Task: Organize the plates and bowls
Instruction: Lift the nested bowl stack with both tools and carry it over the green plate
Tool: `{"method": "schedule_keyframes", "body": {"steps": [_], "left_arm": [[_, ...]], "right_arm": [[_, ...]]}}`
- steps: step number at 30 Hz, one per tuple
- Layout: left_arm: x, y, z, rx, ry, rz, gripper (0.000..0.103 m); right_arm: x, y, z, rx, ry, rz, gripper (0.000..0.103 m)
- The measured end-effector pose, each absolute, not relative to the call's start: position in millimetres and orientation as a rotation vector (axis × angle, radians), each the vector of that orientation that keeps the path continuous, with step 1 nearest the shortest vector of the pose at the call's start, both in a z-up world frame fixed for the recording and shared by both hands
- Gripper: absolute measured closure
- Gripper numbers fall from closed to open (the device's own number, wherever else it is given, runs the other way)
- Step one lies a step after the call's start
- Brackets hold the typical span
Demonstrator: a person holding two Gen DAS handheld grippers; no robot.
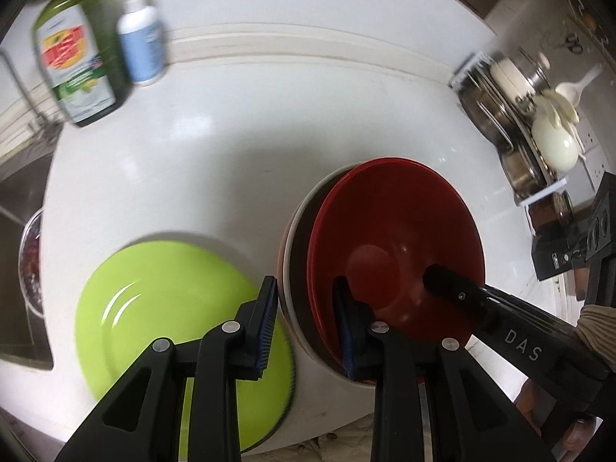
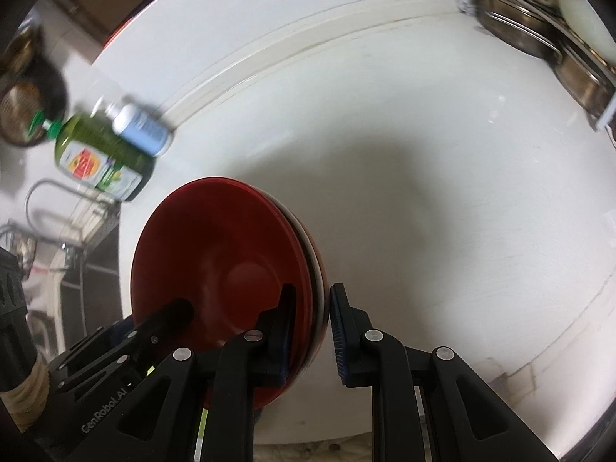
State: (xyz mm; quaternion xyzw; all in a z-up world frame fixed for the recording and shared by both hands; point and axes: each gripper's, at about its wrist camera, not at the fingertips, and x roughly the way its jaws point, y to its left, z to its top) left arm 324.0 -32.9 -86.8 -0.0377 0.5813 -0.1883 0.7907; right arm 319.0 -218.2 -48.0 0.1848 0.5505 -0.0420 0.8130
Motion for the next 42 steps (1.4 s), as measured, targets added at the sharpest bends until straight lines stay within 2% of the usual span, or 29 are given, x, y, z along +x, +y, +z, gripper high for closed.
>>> {"method": "schedule_keyframes", "body": {"steps": [21,42], "left_arm": [[284.4,104.1,-101.8,-0.203,1.269,-0.213,0.074],[287.5,132.1,-138.1,-0.253,1.351,-0.196,0.074]], "right_arm": [[315.8,-88.4,-75.6,0.277,1.276,0.1,0.083],[318.1,-58.9,-105.8,0.229,1.344,0.093,0.083]]}}
